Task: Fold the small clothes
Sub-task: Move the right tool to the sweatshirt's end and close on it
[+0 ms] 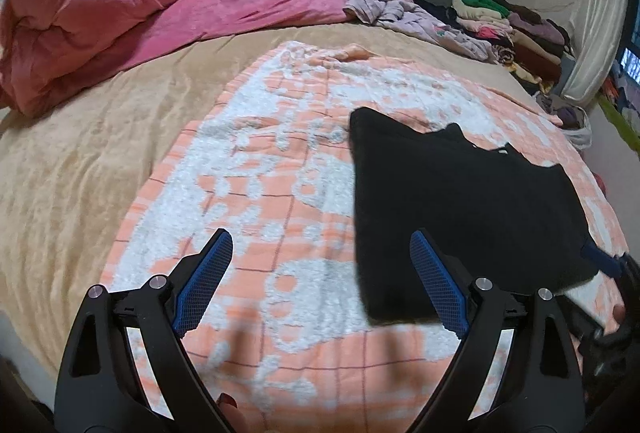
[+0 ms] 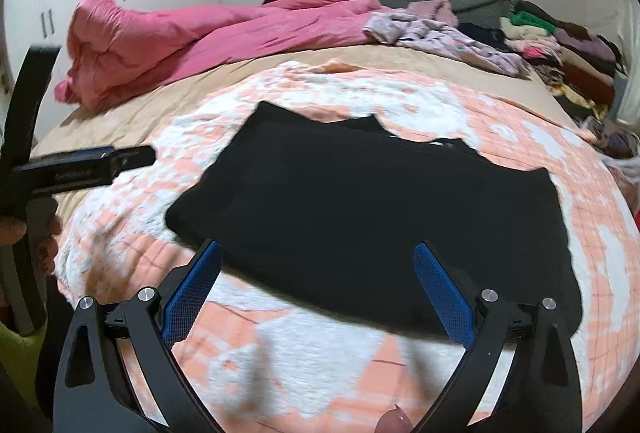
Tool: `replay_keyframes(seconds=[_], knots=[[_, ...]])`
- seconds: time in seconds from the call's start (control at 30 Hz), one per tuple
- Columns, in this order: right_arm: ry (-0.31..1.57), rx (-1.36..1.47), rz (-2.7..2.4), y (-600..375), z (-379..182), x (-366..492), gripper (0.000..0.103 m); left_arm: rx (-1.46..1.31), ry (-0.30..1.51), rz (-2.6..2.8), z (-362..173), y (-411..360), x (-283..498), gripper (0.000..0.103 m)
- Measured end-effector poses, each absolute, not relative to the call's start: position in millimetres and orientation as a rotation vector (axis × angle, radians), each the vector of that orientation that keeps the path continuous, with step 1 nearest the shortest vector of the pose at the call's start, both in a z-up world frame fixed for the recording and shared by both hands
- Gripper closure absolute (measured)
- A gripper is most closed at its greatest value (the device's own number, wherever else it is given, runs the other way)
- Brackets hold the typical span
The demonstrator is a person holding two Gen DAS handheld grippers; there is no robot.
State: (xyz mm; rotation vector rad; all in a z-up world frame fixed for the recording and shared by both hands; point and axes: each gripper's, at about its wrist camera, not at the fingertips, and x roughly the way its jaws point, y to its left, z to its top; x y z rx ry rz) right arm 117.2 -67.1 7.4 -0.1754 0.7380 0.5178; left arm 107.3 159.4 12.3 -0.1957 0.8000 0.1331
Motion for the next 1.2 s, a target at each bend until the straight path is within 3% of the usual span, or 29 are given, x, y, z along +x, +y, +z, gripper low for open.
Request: replay_keyframes(seconds=[0.13,0.23,1.2], knots=[[0.738,-0.221,0.561,-41,5,110,0.007,-0.202,0.804,0.146,13,169,109,0.019],[0.741,-0.261,0.581,-28,-2,106,0.007,-0.203,0.806,0.159,12,175,110,0.012],[0.736,-0.493,0.527,13,-65,120,0.007,-0.170,0.882,0.112,-12,161,179,0.012]])
